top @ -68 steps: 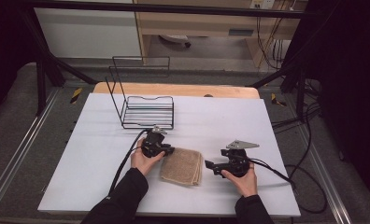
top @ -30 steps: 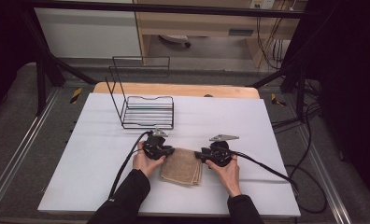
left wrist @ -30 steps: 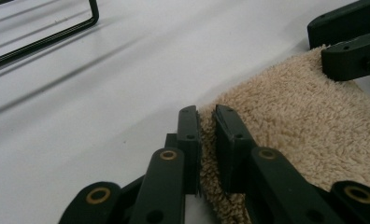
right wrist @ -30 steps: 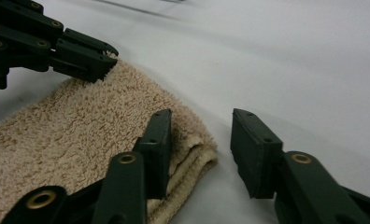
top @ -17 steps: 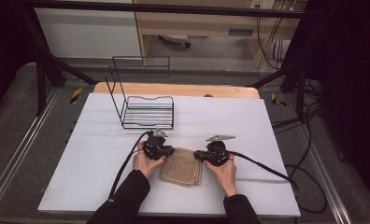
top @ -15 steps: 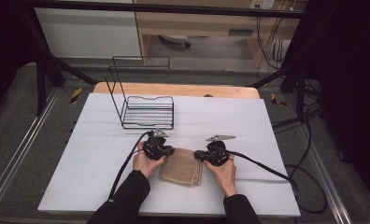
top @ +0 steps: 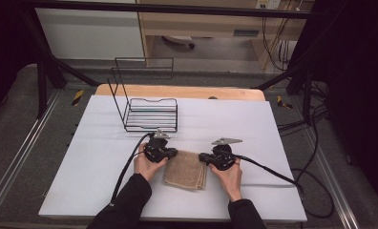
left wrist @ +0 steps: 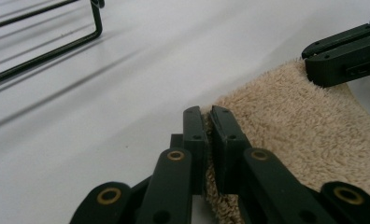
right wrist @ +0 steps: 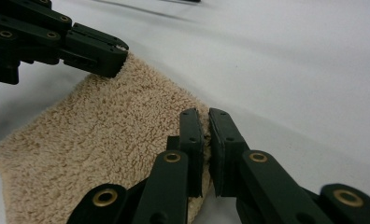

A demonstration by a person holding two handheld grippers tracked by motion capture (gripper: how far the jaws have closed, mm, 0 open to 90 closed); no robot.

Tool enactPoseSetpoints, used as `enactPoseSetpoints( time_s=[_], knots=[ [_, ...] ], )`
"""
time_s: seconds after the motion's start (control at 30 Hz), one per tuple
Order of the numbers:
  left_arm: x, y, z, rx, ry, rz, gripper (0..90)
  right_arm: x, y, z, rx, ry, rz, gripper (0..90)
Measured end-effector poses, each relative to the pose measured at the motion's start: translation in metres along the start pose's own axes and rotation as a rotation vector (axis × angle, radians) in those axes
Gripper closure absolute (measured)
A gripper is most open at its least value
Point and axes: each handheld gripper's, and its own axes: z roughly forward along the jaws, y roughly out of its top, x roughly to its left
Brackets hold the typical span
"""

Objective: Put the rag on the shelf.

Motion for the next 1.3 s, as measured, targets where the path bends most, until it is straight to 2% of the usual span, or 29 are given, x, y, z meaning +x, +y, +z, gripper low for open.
enactPoseSetpoints(
  time_s=[0.23, 0.4, 0.5, 0.67, 0.77, 1.3],
  knots=[
    [-0.001, 0.001, -0.012, -0.041, -0.015, 0.000, 84.7, 0.002, 0.004, -0.010, -0.047, 0.030, -0.007, 84.9],
    [-0.004, 0.001, -0.021, -0.067, -0.013, 0.014, 84.6, 0.007, 0.006, -0.017, -0.074, 0.039, -0.030, 85.0],
    [-0.006, 0.000, -0.027, -0.091, -0.024, 0.008, 84.6, 0.009, 0.008, -0.022, -0.089, 0.051, -0.039, 85.0],
    [-0.009, 0.000, -0.038, -0.104, -0.017, 0.030, 84.6, 0.014, 0.011, -0.027, -0.105, 0.053, -0.062, 85.0],
    [-0.012, -0.002, -0.044, -0.121, -0.014, 0.030, 84.5, 0.019, 0.014, -0.030, -0.120, 0.057, -0.086, 85.0],
    [-0.024, -0.004, -0.070, -0.192, -0.009, 0.041, 84.6, 0.033, 0.022, -0.048, -0.176, 0.065, -0.141, 85.1]
  ],
)
